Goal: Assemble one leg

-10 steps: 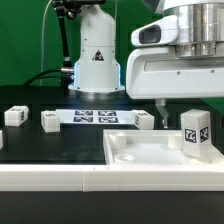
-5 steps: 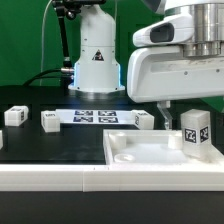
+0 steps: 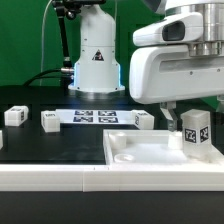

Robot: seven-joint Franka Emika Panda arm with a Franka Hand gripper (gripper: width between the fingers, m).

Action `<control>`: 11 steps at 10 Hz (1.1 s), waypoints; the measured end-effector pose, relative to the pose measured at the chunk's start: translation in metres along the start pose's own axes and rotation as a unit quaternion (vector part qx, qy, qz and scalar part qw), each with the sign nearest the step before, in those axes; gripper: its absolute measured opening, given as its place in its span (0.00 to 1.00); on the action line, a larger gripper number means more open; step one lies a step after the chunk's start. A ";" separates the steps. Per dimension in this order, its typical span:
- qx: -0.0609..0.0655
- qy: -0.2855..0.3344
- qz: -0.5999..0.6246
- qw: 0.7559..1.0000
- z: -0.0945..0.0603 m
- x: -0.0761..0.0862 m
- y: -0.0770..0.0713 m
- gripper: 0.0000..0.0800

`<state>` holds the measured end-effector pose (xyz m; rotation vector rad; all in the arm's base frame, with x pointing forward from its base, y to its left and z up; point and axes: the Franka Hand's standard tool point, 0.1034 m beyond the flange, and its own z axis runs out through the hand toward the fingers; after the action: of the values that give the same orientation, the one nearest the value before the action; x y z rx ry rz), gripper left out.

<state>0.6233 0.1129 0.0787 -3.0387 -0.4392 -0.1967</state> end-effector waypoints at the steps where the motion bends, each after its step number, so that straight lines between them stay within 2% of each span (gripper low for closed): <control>1: 0.000 0.000 0.000 1.000 0.000 0.000 0.000 0.65; 2: 0.000 0.000 0.000 1.000 0.000 0.000 0.000 0.48; 3: 0.000 0.000 0.000 1.000 0.000 0.000 0.000 0.36; 6: 0.000 0.000 0.011 1.000 0.000 0.000 0.000 0.36; 8: -0.001 0.003 0.104 0.995 0.001 0.000 -0.005 0.36; 11: -0.007 0.006 0.281 0.960 0.002 -0.001 -0.004 0.36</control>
Offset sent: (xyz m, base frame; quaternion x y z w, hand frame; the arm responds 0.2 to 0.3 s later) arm 0.0000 0.0000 0.0000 0.0000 0.0000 0.0000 1.0000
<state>0.6215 0.1169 0.0770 -3.0189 0.4322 -0.1797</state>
